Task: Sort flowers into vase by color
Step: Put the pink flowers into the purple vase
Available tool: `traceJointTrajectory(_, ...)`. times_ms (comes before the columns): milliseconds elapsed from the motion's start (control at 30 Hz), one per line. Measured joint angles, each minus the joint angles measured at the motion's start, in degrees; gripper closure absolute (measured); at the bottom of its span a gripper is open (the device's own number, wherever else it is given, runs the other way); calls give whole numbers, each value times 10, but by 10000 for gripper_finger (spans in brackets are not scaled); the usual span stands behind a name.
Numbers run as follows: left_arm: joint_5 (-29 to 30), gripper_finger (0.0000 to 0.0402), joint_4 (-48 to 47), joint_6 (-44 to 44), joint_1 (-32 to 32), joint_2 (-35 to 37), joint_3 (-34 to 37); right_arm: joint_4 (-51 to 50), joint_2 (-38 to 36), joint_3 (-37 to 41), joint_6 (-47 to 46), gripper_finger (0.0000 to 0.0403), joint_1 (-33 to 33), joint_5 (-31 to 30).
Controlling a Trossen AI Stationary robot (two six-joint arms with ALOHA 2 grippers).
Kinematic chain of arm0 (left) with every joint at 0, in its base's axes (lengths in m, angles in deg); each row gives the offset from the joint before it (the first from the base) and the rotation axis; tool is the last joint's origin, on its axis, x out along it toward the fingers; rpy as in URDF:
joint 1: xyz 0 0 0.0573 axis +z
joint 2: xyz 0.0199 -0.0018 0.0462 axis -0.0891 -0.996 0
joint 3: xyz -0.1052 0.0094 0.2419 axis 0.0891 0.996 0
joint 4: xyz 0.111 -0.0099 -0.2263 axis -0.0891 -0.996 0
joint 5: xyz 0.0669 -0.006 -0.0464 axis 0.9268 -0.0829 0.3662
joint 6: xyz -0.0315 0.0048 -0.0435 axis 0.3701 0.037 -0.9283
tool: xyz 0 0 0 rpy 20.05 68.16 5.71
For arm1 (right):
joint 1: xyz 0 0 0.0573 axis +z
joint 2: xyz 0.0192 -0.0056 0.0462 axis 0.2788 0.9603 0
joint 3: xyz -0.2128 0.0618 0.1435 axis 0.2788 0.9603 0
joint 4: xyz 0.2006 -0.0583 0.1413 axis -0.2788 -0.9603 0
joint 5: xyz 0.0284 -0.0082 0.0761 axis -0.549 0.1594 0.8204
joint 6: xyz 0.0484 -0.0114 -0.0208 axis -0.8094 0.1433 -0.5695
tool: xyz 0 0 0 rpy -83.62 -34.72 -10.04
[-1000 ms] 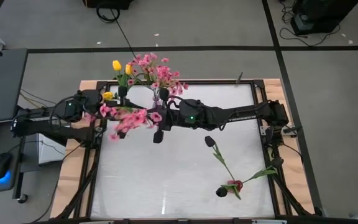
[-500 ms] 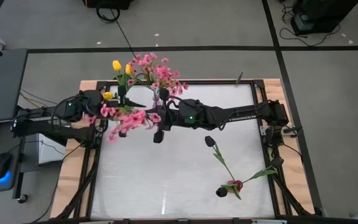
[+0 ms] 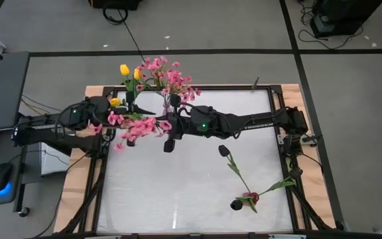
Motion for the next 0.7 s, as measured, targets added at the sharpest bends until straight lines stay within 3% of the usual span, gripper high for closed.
traceJointTrajectory(533, 0, 256, -7, -2, 0, 0, 0, -1, 0, 0, 64, 391, 6, 0)
traceJointTrajectory(700, 0, 277, -7, -3, 0, 0, 0, 0, 0, 0, 64, 389, 7, 0)
